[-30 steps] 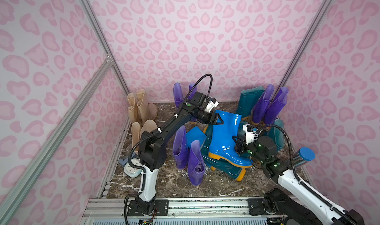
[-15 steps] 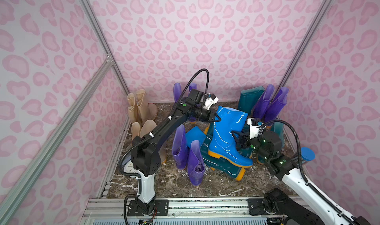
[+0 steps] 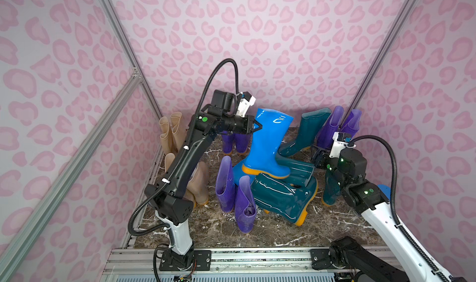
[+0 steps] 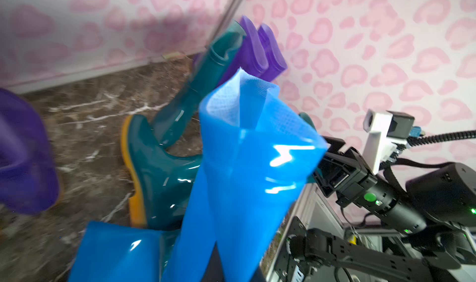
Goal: Match and arrange rain boots in pairs
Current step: Pick up the rain boot at the center of the board, then adjust the rain boot at the center of the board.
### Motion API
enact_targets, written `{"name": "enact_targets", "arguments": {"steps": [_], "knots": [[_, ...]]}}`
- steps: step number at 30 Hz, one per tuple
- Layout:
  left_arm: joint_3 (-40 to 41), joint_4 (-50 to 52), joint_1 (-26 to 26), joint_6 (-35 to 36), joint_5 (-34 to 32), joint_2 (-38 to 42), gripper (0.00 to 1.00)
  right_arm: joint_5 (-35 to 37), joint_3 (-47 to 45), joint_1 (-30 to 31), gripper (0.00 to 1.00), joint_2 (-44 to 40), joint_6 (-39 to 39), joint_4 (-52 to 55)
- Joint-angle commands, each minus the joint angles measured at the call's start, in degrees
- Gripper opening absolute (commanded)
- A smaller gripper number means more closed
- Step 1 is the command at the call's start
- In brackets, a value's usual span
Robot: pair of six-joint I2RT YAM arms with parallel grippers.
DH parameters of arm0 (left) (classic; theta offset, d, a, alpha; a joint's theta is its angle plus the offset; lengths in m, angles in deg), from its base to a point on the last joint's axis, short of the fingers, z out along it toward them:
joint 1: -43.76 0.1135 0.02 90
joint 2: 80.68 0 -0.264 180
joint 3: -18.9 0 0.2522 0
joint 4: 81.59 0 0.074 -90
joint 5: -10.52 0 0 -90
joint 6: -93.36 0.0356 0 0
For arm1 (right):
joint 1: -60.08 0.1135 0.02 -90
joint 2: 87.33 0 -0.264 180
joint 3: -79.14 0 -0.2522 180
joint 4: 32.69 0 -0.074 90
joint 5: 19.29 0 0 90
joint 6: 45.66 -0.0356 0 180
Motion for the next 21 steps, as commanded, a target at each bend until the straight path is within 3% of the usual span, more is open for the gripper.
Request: {"name": "enact_targets", "arguments": {"steps": [1, 5, 10, 14, 21], "knots": [[-0.71, -1.5, 1.34, 1.82, -3.54, 3.02, 0.02, 3.25, 1.27, 0.01, 0.66, 1.89, -0.89, 3.62], [0.42, -1.72, 2.72, 2.97, -4.66, 5.96, 0.02, 5.23, -0.97, 3.23, 0.66, 3.97, -4.94, 5.14], [7.28, -5.88, 4.14, 3.86, -8.27, 11.17, 0.02, 7.4, -6.6, 5.44, 0.77, 3.47, -9.32, 5.92], [12.63, -10.35, 4.45, 3.52, -7.26, 13.7, 0.02, 7.76, -11.0, 5.53, 0.83, 2.21, -11.98, 6.76], [17.0, -14.05, 4.44, 3.29, -6.5, 15.54, 0.02, 1.26, -17.13, 4.83, 0.86, 4.13, -17.66, 4.21]]}}
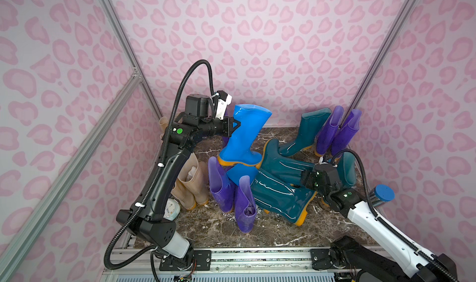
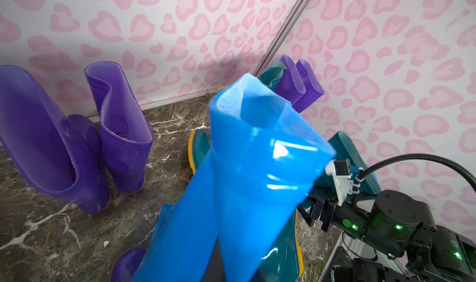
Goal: Match and arrange rain boots in pairs
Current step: Adjust the rain boot at the center of the board.
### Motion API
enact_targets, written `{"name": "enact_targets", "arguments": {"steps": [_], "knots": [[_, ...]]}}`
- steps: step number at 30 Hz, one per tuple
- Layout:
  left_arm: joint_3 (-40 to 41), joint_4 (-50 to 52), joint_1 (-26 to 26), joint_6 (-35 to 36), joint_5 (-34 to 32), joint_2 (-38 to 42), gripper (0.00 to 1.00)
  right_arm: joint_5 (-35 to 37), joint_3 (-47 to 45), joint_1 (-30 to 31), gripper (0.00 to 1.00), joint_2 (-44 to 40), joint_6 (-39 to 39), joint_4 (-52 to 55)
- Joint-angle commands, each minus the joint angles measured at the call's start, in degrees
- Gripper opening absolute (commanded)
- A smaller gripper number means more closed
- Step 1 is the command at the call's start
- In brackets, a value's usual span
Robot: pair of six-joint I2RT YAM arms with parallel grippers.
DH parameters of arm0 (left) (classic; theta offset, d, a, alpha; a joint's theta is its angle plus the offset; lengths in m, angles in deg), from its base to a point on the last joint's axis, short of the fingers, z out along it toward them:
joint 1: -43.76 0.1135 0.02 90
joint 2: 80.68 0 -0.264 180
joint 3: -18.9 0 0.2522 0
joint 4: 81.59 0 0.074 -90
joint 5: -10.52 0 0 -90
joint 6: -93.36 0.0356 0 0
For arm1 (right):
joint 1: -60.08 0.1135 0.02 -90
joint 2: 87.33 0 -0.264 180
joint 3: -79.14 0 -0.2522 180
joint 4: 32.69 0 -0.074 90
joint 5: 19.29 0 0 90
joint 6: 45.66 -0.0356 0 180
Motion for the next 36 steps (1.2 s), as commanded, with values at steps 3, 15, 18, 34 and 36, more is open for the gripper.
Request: {"name": "enact_targets", "arguments": {"steps": [3, 15, 18, 34, 36], "knots": [[1.83, -8.03, 0.16, -0.37, 1.46, 1.68, 0.02, -5.08, -1.72, -1.56, 0.87, 1.79, -5.01, -2.12], [5.72, -10.12, 0.29, -1.42, 2.78, 2.67, 0.02, -19.37, -3.55, -4.44, 0.71, 3.06, -10.75, -10.52], [6.39, -10.72, 0.25, -1.79, 3.29, 2.71, 0.02, -20.75, -3.81, -4.44, 0.55, 2.77, -10.34, -11.98], [6.99, -10.43, 0.28, -1.41, 0.56, 2.6, 0.02, -18.08, 25.57, 3.51, 0.0, 21.36, 10.0, -8.21], [7.76, -10.75, 0.27, -1.49, -0.9, 3.11, 0.02, -16.84, 30.43, 3.51, 0.0, 25.86, 13.04, -9.5]]}}
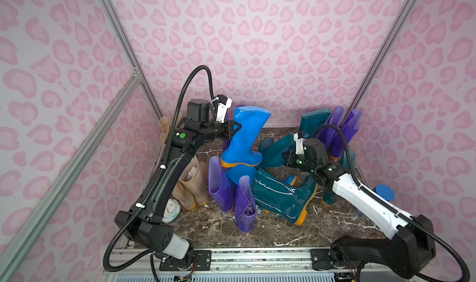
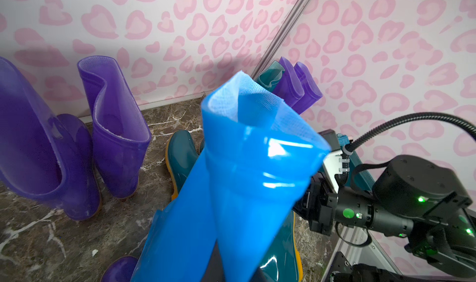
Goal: Match and arrange rain boots in pairs
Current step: Adjust the rain boot at the center of the board.
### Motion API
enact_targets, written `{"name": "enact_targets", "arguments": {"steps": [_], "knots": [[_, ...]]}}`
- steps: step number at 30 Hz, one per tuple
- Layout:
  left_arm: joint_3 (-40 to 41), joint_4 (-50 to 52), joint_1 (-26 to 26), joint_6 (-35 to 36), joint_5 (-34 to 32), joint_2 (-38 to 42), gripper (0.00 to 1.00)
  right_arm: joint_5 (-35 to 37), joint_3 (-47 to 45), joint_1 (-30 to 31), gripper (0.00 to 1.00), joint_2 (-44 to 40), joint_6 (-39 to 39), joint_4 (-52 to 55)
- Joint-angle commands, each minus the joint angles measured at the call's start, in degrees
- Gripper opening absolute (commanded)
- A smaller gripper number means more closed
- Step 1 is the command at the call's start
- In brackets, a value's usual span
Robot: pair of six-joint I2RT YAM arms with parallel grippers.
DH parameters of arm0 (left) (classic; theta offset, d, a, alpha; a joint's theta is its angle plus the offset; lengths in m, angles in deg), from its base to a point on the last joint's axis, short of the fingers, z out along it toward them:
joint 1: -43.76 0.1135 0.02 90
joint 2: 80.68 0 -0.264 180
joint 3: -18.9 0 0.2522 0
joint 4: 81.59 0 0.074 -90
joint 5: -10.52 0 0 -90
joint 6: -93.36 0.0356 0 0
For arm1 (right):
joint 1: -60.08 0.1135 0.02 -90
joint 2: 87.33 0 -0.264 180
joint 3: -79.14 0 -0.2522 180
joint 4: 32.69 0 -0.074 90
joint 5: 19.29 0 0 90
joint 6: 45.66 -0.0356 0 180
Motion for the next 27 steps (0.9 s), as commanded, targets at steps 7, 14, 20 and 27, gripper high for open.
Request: {"name": "enact_targets", "arguments": {"steps": [7, 14, 20, 27], "knots": [[1.82, -3.32, 0.15, 0.22, -3.98, 1.88, 0.02, 3.06, 31.69, -0.88, 0.0, 23.73, 16.46, 5.53], [1.97, -2.99, 0.12, 0.0, -3.75, 2.08, 0.02, 7.0, 46.56, -1.88, 0.0, 35.0, 24.2, 10.96], [1.13, -2.29, 0.16, 0.22, -3.67, 2.0, 0.02, 7.65, 55.47, -1.24, 0.0, 40.55, 27.49, 16.64], [1.18, -2.44, 0.16, -0.53, -3.12, 2.32, 0.02, 6.38, 63.29, -0.89, 0.56, 43.72, 28.93, 25.16]]}}
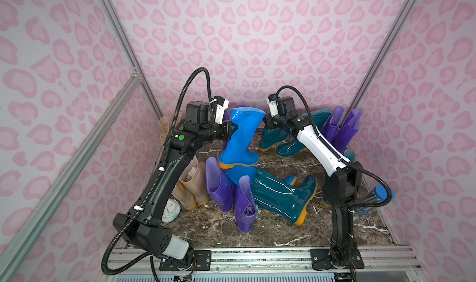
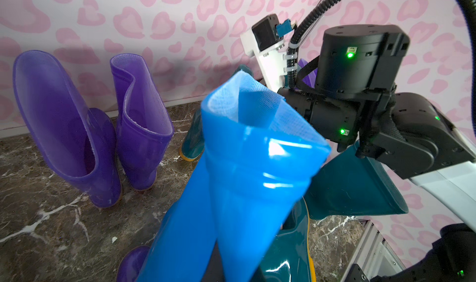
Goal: Match and arrange rain boots in pairs
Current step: Adjust the rain boot at the center of the board, then pair a pair of rain boots at the center of the board.
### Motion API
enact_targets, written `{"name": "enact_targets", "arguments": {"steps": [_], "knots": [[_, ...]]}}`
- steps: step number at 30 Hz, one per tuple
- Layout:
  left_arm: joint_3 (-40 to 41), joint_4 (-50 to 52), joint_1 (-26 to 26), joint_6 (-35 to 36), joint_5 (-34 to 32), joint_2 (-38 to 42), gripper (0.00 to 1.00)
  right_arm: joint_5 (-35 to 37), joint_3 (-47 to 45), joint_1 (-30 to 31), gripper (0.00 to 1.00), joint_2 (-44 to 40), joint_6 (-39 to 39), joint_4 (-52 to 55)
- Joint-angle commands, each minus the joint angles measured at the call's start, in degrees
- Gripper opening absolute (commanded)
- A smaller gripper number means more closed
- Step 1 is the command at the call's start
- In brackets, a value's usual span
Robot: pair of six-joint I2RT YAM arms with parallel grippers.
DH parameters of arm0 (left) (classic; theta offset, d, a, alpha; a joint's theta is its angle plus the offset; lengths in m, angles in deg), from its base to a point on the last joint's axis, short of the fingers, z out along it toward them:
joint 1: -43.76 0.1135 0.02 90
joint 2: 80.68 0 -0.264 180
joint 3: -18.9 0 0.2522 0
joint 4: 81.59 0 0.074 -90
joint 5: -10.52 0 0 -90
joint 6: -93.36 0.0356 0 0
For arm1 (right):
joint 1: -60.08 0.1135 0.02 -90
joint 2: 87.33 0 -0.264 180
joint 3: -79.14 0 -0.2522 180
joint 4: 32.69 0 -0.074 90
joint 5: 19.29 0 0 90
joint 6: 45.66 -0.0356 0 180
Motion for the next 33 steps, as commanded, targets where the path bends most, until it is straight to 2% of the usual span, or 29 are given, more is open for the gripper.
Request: {"name": "enact_targets", "arguments": {"steps": [1, 4, 6, 10, 15, 17, 20, 24, 27, 33], "knots": [[-0.71, -2.72, 0.03, -0.29, 0.95, 0.99, 0.02, 0.63, 2.68, 0.35, 0.57, 0.33, 0.93, 6.39], [-1.31, -2.93, 0.05, -0.42, 1.39, 1.14, 0.02, 4.2, 2.28, 1.3, 0.59, -3.68, -0.29, 7.67], [-1.8, -2.97, 0.02, -0.25, 0.88, 1.5, 0.02, 5.56, -2.86, 2.26, 0.63, -8.96, -0.86, 5.29], [-1.75, -3.94, 0.04, -0.46, -0.2, 1.47, 0.02, 9.67, -21.44, 5.01, 0.66, -23.93, -2.21, -5.87], [0.16, -6.12, -0.03, -1.49, -0.89, 1.68, 0.02, 16.18, -39.52, 8.6, 0.67, -38.44, -3.24, -11.76], [0.93, -7.05, 0.05, -2.0, -0.54, 1.4, 0.02, 16.7, -47.48, 11.36, 0.67, -43.79, -4.28, -13.1], [1.8, -8.07, -0.01, -2.89, 0.27, 0.53, 0.02, 21.54, -60.73, 17.02, 0.67, -52.52, -5.26, -14.79], [3.05, -9.67, 0.04, -3.59, 0.62, -0.54, 0.02, 20.62, -76.86, 25.24, 0.65, -63.37, -8.72, -19.22], [2.76, -9.91, -0.01, -3.73, 0.66, -1.38, 0.02, 21.24, -83.59, 32.57, 0.68, -65.42, -10.32, -20.87], [2.16, -9.87, -0.02, -4.16, 0.95, -2.69, 0.02, 19.96, -82.33, 38.07, 0.74, -53.92, -11.57, -20.43]]}}
